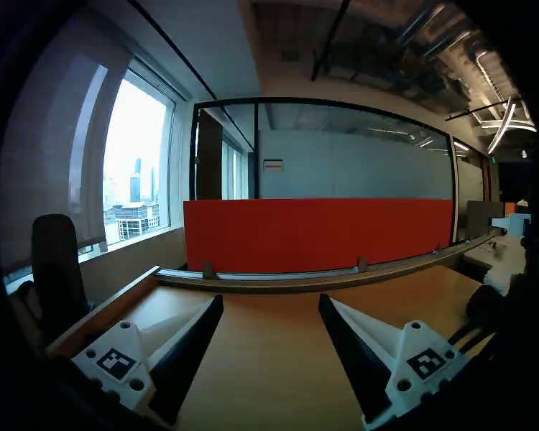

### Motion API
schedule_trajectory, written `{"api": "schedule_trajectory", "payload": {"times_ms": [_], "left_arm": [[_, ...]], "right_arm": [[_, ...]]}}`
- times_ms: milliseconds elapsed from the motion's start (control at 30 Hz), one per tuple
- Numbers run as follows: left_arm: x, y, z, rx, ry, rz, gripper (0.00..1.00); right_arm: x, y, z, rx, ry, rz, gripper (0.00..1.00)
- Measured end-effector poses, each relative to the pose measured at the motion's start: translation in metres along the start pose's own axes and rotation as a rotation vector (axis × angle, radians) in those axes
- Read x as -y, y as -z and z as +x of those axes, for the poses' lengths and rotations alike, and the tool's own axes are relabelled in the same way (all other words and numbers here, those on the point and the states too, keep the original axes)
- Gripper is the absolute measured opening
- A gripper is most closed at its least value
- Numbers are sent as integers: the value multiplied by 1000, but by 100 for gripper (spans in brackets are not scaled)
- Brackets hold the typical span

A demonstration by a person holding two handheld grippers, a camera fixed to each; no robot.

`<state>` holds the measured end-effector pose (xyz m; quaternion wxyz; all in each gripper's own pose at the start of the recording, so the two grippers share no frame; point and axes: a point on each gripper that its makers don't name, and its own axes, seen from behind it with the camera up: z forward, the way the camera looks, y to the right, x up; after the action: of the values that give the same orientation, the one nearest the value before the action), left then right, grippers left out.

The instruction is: Fold towel

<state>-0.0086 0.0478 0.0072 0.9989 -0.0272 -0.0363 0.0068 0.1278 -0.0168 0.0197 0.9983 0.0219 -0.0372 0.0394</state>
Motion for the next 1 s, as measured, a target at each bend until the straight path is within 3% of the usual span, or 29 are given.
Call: {"api": "schedule_trajectory", "payload": {"times_ms": [367, 1000], "left_arm": [[-13, 1, -33, -46, 19, -21, 98], [-4, 6, -88, -90, -12, 13, 98]], "right_arm": [[7, 11, -2, -20, 5, 2, 95], [5, 21, -29, -14, 35, -13, 95]]}}
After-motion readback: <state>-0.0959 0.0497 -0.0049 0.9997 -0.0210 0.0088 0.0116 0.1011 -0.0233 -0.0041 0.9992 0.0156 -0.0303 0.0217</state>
